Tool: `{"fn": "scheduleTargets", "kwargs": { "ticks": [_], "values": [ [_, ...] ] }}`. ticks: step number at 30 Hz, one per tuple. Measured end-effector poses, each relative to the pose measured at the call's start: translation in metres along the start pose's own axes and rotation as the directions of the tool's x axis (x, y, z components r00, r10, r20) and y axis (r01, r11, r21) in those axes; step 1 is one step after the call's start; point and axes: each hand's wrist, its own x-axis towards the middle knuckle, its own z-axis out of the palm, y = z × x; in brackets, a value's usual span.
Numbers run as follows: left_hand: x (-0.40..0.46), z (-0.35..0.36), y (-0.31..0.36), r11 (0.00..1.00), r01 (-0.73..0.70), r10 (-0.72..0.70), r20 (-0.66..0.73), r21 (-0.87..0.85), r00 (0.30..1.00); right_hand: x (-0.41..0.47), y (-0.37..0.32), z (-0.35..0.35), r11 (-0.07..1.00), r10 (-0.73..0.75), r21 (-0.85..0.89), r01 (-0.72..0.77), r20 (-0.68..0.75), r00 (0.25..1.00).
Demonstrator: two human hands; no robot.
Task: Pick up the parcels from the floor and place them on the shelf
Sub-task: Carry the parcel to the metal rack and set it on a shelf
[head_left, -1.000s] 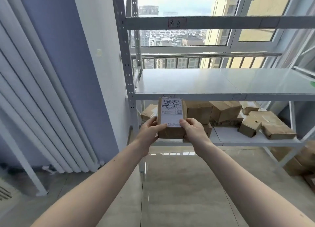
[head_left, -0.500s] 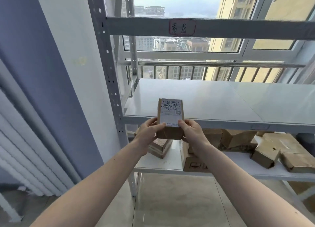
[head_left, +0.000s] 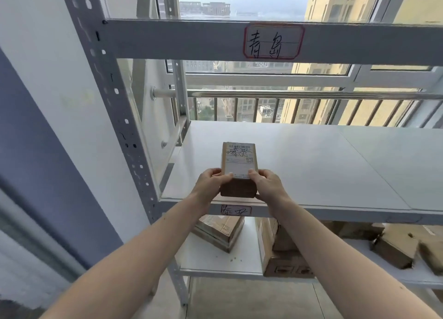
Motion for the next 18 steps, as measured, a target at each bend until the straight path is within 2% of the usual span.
{"fn": "scheduleTargets", "kwargs": {
  "ticks": [9, 18],
  "values": [
    [0.057, -0.004, -0.005, 0.999, 0.028, -0.029, 0.015, 0.037, 0.999, 0.052, 0.004, 0.011, 0.998, 0.066, 0.012, -0.066, -0.019, 0.998],
    [0.078, -0.012, -0.013, 0.991, 0.055, -0.058, 0.018, 0.120, 0.998, 0.075, 0.012, 0.007, 0.998, 0.049, -0.036, -0.047, 0.035, 0.998]
  ]
}}
